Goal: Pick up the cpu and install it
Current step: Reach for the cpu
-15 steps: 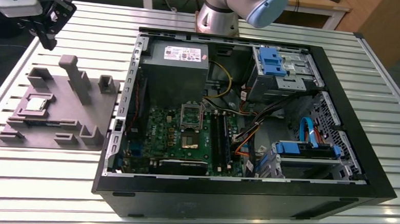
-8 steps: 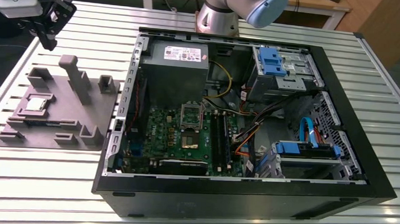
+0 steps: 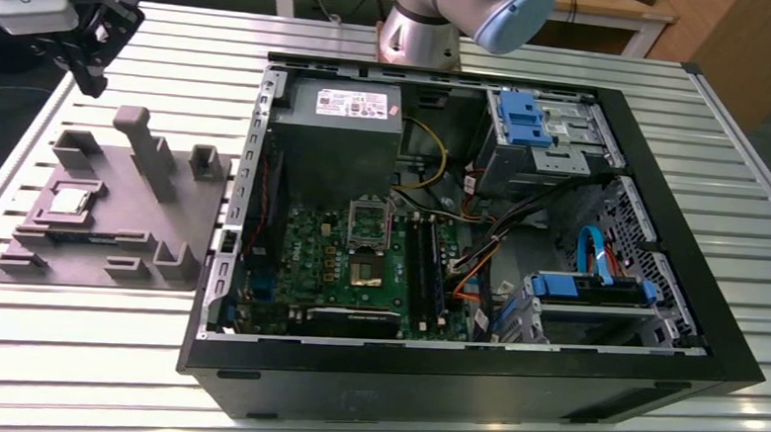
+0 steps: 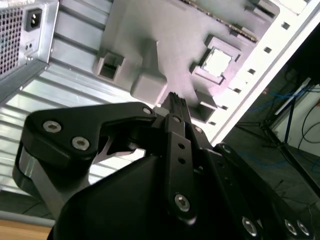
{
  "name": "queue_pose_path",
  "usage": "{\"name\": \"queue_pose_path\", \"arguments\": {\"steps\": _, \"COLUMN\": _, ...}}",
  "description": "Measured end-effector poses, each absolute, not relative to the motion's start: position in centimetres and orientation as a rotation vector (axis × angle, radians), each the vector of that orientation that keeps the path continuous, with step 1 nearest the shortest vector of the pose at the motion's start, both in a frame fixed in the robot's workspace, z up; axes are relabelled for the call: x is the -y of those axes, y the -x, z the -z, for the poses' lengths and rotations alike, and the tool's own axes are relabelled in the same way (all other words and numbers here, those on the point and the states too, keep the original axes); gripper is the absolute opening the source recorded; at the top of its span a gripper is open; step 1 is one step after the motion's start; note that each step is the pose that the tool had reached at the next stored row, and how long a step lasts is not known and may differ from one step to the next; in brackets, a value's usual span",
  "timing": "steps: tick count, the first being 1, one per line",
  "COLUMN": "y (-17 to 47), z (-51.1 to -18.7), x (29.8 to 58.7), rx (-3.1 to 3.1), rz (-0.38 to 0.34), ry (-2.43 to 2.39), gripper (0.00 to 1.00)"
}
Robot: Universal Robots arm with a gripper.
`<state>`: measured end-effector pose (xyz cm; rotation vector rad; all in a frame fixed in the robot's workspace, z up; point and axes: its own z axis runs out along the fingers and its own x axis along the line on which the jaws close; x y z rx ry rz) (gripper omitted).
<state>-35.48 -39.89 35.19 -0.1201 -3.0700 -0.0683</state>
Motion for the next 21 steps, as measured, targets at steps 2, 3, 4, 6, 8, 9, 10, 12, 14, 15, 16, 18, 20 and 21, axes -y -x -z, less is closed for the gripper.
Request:
{"name": "queue_pose_path", "arguments": {"steps": 2, "y": 36.0, "z": -35.2, "x": 39.9, "rx": 3.07, "rz": 0.068, "ry": 0.12, "gripper": 0.1}}
{"name": "queue_pose_path", "arguments": {"steps": 3, "y": 36.2, "z": -35.2, "x": 39.9, "rx": 3.07, "rz": 0.068, "ry": 0.12, "gripper": 0.1}}
{"name": "queue_pose_path", "arguments": {"steps": 4, "y": 36.5, "z": -35.2, "x": 39.9, "rx": 3.07, "rz": 0.068, "ry": 0.12, "gripper": 0.1}}
{"name": "queue_pose_path", "arguments": {"steps": 6, "y": 37.0, "z": -35.2, "x": 39.9, "rx": 3.07, "rz": 0.068, "ry": 0.12, "gripper": 0.1}}
{"name": "queue_pose_path", "arguments": {"steps": 8, "y": 37.6, "z": -35.2, "x": 39.9, "rx": 3.07, "rz": 0.068, "ry": 0.12, "gripper": 0.1}}
{"name": "queue_pose_path", "arguments": {"steps": 9, "y": 37.9, "z": -35.2, "x": 39.9, "rx": 3.07, "rz": 0.068, "ry": 0.12, "gripper": 0.1}}
{"name": "queue_pose_path", "arguments": {"steps": 10, "y": 38.2, "z": -35.2, "x": 39.9, "rx": 3.07, "rz": 0.068, "ry": 0.12, "gripper": 0.1}}
{"name": "queue_pose_path", "arguments": {"steps": 12, "y": 38.9, "z": -35.2, "x": 39.9, "rx": 3.071, "rz": 0.068, "ry": 0.12, "gripper": 0.1}}
{"name": "queue_pose_path", "arguments": {"steps": 14, "y": 39.8, "z": -35.2, "x": 39.9, "rx": 3.074, "rz": 0.068, "ry": 0.12, "gripper": 0.1}}
{"name": "queue_pose_path", "arguments": {"steps": 15, "y": 40.2, "z": -35.2, "x": 39.9, "rx": 3.075, "rz": 0.069, "ry": 0.12, "gripper": 0.1}}
{"name": "queue_pose_path", "arguments": {"steps": 16, "y": 40.6, "z": -35.2, "x": 39.9, "rx": 3.076, "rz": 0.069, "ry": 0.12, "gripper": 0.1}}
{"name": "queue_pose_path", "arguments": {"steps": 18, "y": 41.5, "z": -35.1, "x": 39.9, "rx": 3.079, "rz": 0.069, "ry": 0.12, "gripper": 0.1}}
{"name": "queue_pose_path", "arguments": {"steps": 20, "y": 42.2, "z": -35.1, "x": 39.9, "rx": 3.08, "rz": 0.069, "ry": 0.12, "gripper": 0.1}}
{"name": "queue_pose_path", "arguments": {"steps": 21, "y": 42.6, "z": -35.1, "x": 39.9, "rx": 3.081, "rz": 0.069, "ry": 0.12, "gripper": 0.1}}
